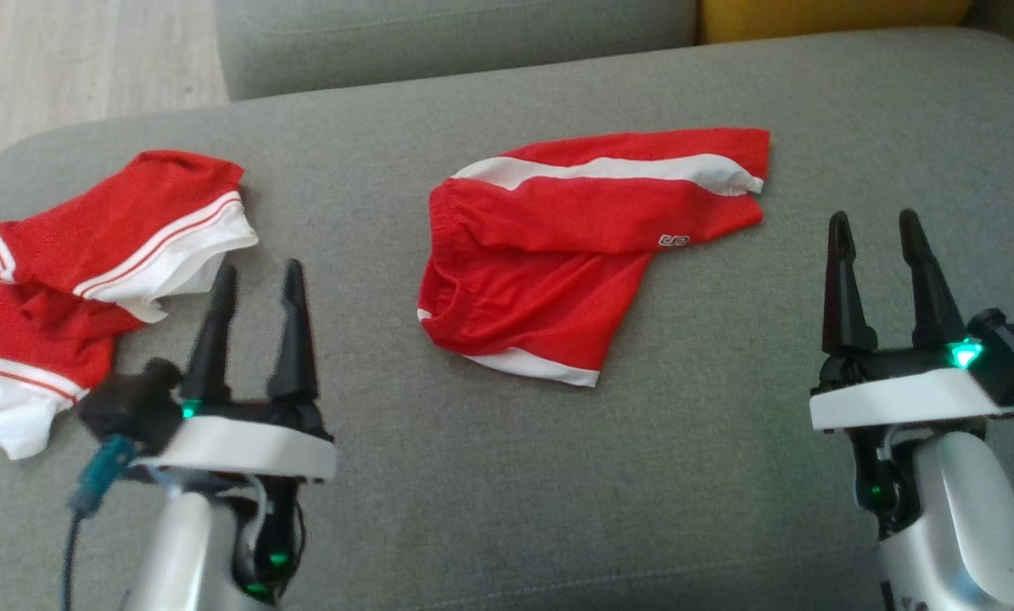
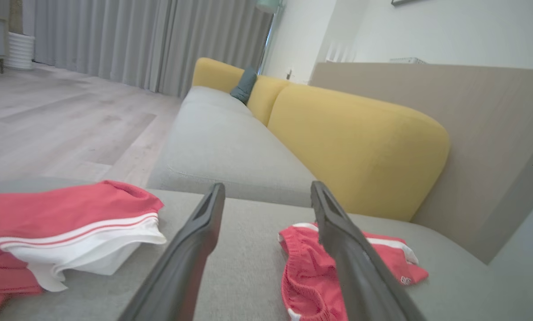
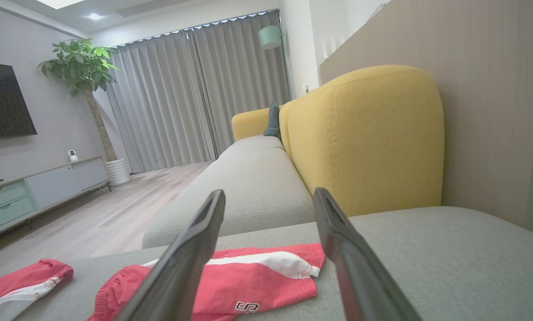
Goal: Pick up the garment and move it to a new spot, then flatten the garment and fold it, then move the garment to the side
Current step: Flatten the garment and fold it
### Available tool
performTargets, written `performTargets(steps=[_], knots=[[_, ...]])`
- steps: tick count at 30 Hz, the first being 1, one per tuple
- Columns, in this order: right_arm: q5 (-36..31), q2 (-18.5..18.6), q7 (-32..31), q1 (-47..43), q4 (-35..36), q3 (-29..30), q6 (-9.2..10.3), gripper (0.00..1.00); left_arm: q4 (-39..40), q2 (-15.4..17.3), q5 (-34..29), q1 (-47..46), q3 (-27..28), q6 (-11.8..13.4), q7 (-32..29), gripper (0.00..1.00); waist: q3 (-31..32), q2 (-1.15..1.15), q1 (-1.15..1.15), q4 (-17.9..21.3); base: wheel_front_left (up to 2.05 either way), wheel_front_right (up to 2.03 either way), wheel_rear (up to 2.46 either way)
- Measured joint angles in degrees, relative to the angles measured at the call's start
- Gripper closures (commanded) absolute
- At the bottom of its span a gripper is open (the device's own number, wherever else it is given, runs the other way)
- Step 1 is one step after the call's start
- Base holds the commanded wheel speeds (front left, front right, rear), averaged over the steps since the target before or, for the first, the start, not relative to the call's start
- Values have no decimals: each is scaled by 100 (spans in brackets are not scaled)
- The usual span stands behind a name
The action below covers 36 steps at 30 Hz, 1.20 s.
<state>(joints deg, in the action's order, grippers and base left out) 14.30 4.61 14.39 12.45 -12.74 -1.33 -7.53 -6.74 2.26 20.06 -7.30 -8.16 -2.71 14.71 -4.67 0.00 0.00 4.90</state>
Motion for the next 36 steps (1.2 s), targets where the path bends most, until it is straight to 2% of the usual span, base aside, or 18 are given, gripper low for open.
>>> performTargets(steps=[5, 8, 12, 14, 19, 25, 31, 32, 33, 34, 36], knots=[[-76, -52, -11, -6, 162, 51, 0, 0, -515, 9, -165, -93, -591, -190, -224, 0, -161, 0, 0, 146, 0, 0, 0], [-76, -62, -27, -6, 214, 57, 0, 0, -872, 11, -354, -302, -865, -186, -637, 0, -269, 0, 0, 231, 0, 0, 0], [-76, -90, -27, -2, 247, 56, 0, 0, -1144, 12, -387, -512, -1020, -180, -888, 0, -393, 0, 0, 317, 0, 0, 0], [-76, -111, -27, 10, 253, 57, 0, 0, -1376, 16, -417, -644, -1099, -160, -1005, 0, -472, 0, 0, 378, 0, 0, 0], [-76, -138, -26, 174, 268, 41, 0, 0, -2022, 24, -536, -976, -1127, 98, -1245, 0, -643, 0, 0, 545, 0, 0, 0], [-58, -156, -20, 289, 271, -14, 0, 0, -2576, 92, -587, -1285, -1106, 229, -1249, 0, -789, 0, 0, 712, 0, 0, 0], [-7, -164, -2, 356, 254, -74, 0, 0, -2850, 94, -586, -1546, -1132, 159, -978, 0, -876, 0, 0, 818, 0, 0, 0], [-5, -165, -2, 356, 244, -79, 0, 0, -2875, 96, -586, -1588, -1139, 109, -939, 44, -883, 0, 0, 831, 0, 0, 0], [11, -165, -2, 356, 236, -79, 0, 0, -2906, 94, -586, -1638, -1155, 83, -901, 94, -890, 0, 0, 845, 0, 0, 0], [34, -165, -2, 357, 235, -80, 0, 0, -2927, 93, -587, -1687, -1166, 51, -855, 100, -894, 0, 0, 858, 0, 0, 0], [35, -165, -1, 359, 212, -82, 0, 0, -2974, 93, -587, -1794, -1188, -19, -749, 100, -899, 0, 0, 886, 0, 0, 0]])
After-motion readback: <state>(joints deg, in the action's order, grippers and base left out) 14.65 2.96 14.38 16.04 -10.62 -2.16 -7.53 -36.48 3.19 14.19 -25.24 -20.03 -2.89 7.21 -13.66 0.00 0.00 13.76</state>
